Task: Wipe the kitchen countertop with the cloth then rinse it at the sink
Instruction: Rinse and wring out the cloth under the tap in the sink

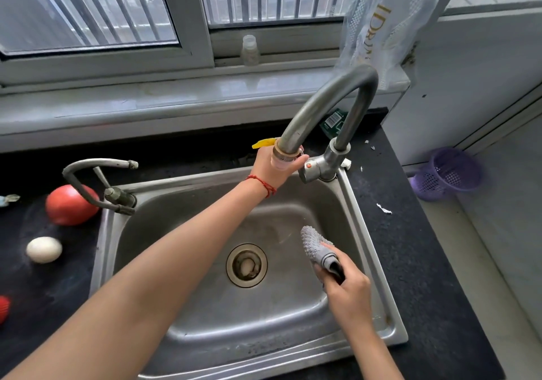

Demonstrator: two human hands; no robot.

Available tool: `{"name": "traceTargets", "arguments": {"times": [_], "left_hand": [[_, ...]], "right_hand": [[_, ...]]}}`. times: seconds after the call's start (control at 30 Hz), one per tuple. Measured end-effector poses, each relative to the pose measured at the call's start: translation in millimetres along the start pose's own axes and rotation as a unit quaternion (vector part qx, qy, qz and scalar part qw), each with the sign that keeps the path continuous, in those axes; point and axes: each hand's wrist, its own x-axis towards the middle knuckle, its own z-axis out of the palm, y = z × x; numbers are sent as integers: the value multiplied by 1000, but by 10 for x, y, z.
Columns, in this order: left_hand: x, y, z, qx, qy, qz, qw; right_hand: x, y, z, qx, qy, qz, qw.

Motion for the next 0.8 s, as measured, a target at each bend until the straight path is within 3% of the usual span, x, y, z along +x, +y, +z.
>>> {"name": "traceTargets", "arguments": {"times": [0.57, 0.8], "left_hand": [[-179, 36, -170, -13, -7, 12, 1000], [-744, -202, -514, -7, -1, -103, 995]], "right_hand": [[158, -148, 90, 28, -13, 3, 1000], [405, -380, 321, 215, -49, 117, 968]]}}
